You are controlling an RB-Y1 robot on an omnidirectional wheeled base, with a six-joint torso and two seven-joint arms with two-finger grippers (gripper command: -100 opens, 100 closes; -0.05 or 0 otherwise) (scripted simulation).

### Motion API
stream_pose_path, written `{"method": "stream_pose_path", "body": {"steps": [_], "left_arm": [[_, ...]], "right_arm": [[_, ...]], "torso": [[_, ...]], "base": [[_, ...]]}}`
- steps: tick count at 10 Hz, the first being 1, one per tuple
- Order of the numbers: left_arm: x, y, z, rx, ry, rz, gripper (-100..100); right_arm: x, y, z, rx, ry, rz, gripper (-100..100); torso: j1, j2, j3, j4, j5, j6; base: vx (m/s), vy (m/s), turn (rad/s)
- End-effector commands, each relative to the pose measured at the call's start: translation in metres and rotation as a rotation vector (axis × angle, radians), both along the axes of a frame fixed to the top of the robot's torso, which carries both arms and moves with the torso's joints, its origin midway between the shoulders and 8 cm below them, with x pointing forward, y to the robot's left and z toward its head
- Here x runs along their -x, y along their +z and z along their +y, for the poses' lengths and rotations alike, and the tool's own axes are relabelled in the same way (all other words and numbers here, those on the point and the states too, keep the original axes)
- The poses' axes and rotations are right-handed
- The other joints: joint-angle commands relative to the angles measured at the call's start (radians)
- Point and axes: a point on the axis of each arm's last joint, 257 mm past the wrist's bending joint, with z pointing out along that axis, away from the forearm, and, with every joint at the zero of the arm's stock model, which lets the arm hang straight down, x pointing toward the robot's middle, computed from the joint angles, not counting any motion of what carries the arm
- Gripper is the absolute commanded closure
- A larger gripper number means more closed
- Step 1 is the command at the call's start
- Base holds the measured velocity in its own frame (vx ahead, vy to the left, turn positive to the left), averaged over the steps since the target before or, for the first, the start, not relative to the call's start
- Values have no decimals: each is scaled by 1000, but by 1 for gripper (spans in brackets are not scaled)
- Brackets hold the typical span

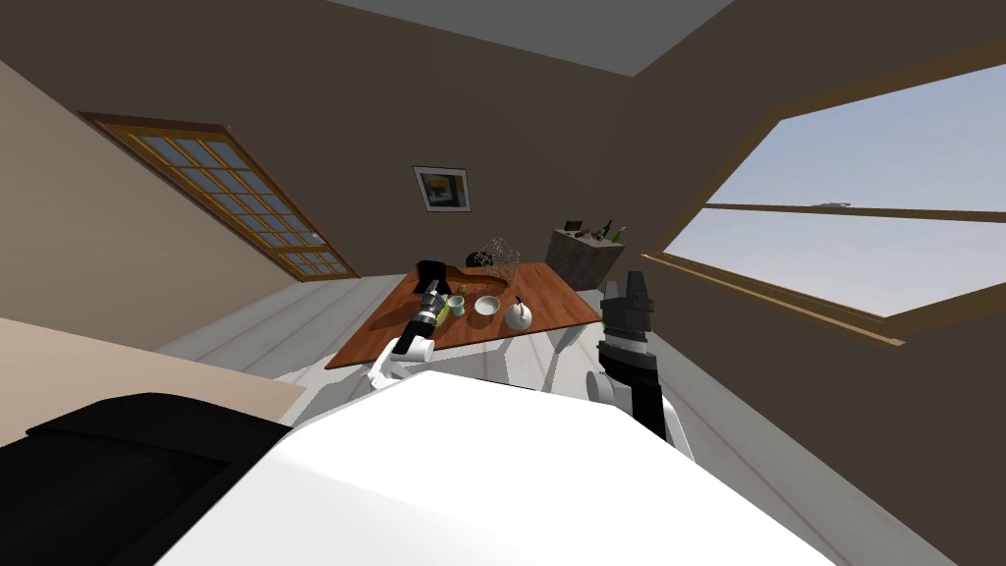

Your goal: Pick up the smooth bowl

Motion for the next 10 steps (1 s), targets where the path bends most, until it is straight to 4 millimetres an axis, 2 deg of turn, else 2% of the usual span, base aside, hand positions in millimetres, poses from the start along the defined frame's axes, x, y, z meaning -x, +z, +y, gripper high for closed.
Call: {"method": "stream_pose_path", "body": {"steps": [1,2,3,4,5,6,7,8,9,10], "left_arm": [[-2,-13,6,27,12,44,-100],[-8,-29,14,65,26,84,-100],[-8,-32,14,67,29,96,-100],[-12,-51,22,109,44,143,-100],[-12,-52,22,110,44,148,-100],[-16,-69,27,152,57,190,-100],[-16,-72,28,153,59,199,-100],[-20,-90,32,197,71,245,-100],[-19,-92,32,198,72,249,-100],[-22,-110,34,242,83,298,-100]], "right_arm": [[0,0,0,0,0,0,0],[0,0,0,0,0,0,0],[0,0,0,0,0,0,0],[0,0,0,0,0,0,0],[0,0,0,0,0,0,0],[0,0,0,0,0,0,0],[0,0,0,0,0,0,0],[0,0,0,0,0,0,0],[0,0,0,0,0,0,0],[0,0,0,0,0,0,0]], "torso": [[0,0,0,0,0,0],[0,0,0,0,0,0],[0,0,0,0,0,0],[0,0,0,0,0,0],[0,0,0,0,0,0],[0,0,0,0,0,0],[0,0,0,0,0,0],[0,0,0,0,0,0],[0,-1,0,0,0,0],[0,-1,0,0,0,0]], "base": [[-6,-21,22],[-5,-21,42],[-1,-17,15],[5,-19,24],[4,-18,18],[3,-22,23],[3,-21,10],[7,-20,15],[9,-20,10],[11,-29,13]]}}
